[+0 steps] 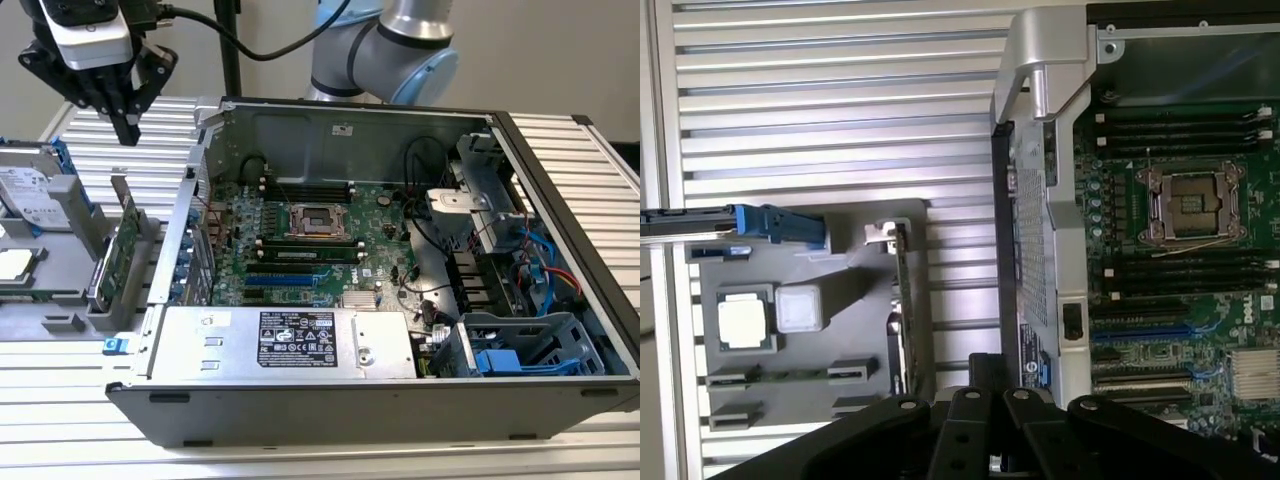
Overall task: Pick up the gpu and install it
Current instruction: 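Reach for the gpu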
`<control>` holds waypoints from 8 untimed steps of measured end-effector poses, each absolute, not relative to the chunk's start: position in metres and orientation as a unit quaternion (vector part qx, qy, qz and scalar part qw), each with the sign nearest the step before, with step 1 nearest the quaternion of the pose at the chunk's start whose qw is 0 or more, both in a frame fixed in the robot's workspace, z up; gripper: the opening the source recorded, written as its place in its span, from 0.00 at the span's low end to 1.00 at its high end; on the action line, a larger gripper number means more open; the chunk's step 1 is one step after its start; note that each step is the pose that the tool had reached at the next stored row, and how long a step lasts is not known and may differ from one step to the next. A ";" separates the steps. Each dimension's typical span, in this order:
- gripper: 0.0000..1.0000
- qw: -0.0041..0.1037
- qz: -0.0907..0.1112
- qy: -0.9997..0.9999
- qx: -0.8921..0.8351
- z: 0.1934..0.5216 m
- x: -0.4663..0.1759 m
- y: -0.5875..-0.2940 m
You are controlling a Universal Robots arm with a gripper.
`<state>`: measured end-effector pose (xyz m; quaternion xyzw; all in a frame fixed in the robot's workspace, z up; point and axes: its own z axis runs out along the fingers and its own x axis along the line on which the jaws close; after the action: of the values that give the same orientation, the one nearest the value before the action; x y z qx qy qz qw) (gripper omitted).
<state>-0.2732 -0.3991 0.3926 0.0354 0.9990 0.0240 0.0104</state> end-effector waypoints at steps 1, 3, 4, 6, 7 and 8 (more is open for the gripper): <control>0.00 0.010 0.024 0.999 0.035 0.393 -0.274 -0.399; 0.00 0.010 0.024 0.999 0.035 0.393 -0.277 -0.399; 0.00 0.010 0.024 0.999 0.035 0.393 -0.278 -0.399; 0.00 0.010 0.024 0.999 0.035 0.393 -0.280 -0.399; 0.00 0.010 0.024 0.999 0.035 0.393 -0.281 -0.399; 0.00 0.010 0.024 0.999 0.035 0.393 -0.282 -0.399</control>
<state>-0.2824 -0.3993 0.3926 0.0354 0.9990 0.0240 0.0104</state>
